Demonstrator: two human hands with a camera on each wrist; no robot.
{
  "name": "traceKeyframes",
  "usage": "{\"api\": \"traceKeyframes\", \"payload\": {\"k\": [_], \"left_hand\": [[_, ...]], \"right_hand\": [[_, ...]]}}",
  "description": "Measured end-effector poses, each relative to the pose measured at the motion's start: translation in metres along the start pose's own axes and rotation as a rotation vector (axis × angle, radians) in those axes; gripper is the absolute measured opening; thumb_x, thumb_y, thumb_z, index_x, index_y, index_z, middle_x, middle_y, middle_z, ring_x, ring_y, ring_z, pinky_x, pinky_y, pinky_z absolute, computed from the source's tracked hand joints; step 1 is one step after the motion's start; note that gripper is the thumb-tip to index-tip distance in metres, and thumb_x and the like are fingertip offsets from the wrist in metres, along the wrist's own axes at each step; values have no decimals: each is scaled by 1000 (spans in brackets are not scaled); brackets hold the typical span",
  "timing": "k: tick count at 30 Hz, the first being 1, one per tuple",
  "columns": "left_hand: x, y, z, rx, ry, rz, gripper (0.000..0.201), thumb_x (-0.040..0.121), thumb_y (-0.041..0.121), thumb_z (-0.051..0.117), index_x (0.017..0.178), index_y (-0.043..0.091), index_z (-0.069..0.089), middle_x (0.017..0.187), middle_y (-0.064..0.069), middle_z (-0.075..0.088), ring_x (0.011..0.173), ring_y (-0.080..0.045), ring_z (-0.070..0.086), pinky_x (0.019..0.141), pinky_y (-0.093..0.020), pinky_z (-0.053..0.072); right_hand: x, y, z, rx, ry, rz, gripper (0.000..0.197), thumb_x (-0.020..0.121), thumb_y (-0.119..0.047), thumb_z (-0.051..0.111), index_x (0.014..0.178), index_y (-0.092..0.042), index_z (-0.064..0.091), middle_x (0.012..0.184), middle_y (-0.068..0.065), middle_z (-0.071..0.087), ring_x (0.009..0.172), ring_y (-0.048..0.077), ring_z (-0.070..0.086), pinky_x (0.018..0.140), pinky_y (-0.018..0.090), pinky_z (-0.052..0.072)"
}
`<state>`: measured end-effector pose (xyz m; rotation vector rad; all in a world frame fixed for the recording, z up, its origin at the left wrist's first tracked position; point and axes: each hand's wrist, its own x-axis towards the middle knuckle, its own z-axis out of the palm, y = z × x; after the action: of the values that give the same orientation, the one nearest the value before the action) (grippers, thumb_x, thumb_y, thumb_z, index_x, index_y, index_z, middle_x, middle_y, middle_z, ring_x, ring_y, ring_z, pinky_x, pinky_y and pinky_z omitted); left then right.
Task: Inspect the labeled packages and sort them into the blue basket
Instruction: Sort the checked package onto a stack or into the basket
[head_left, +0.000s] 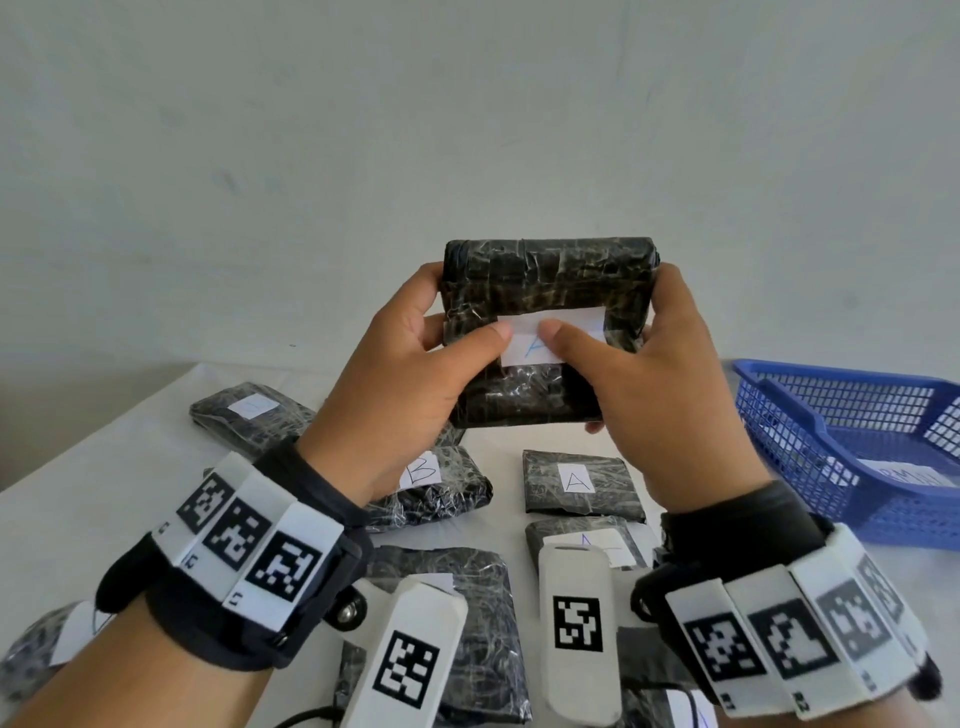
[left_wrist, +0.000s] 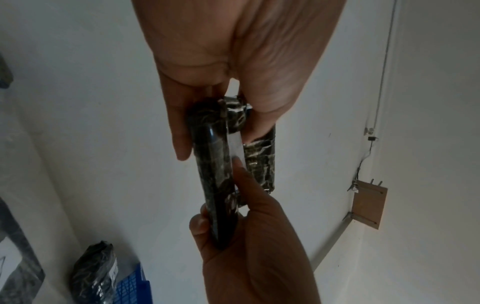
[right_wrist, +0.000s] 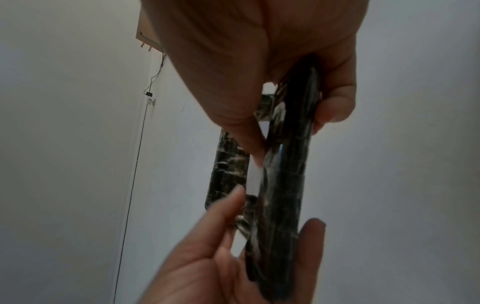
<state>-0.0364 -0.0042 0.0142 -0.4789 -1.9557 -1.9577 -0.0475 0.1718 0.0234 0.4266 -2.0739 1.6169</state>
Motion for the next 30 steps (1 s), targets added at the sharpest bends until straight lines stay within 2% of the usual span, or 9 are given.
{"api": "traceKeyframes", "payload": {"k": [3,5,9,13,18,22,25,27,30], "left_hand": [[2,-1,-4,12,19,21,37,98,2,64,119,32,65,99,-9,77,92,-24,75,79,-41,63],[4,0,-6,-23,20,8,35,98,1,64,119,29,65,97,-8,78,91,-23,76,79,-41,63],[4,1,-8,-77,-24,-67,36,97,2,65,122,27,62,99,-8,79,89,-24,78,79,-41,64],[5,3,-11,-78,-6,-52,39,95,2,67,125,27,62,99,-10,80,89,-25,78,77,-40,64],[5,6,-13,-100,-20,-70,42,95,0,66,123,31,63,95,-7,80,84,-22,78,68,-37,65],[5,8,-12,-136,-41,-100,43,95,4,66,130,29,62,96,-7,79,87,-21,78,63,-30,62],[5,8,-12,-129,-35,-103,48,95,0,65,133,29,60,94,-5,80,85,-20,78,63,-30,62],[5,8,-12,-129,-39,-100,47,95,2,66,133,29,60,96,-7,80,86,-21,78,64,-29,62],[3,7,-9,-126,-55,-93,46,96,2,65,131,31,60,97,-6,80,88,-21,78,66,-30,63]], "right_hand": [[0,-3,-2,221,-55,115,25,97,-5,69,114,-20,59,103,19,77,92,42,76,76,57,65],[0,-6,-4,310,-73,143,25,98,2,65,115,-16,62,102,26,76,91,41,77,82,56,65],[1,-5,-5,365,-72,154,22,99,3,63,111,-16,66,92,19,78,80,29,74,81,47,65],[3,-1,-5,381,-31,168,28,98,5,63,115,-16,69,80,8,75,75,24,71,82,46,63],[3,-2,-7,448,-26,203,26,100,0,62,120,-14,66,88,7,80,80,21,75,87,46,63],[4,-1,-5,389,46,188,22,100,-1,64,117,-14,59,92,16,80,79,25,75,91,57,62],[2,-3,-4,342,22,188,24,99,-6,67,118,-18,59,98,20,79,83,29,75,92,59,61],[1,-4,-4,256,18,158,25,97,-8,71,116,-20,60,95,16,80,81,27,77,87,56,63],[1,-2,-2,152,58,99,22,96,-9,73,113,-19,62,91,11,80,82,32,78,82,56,64]]}}
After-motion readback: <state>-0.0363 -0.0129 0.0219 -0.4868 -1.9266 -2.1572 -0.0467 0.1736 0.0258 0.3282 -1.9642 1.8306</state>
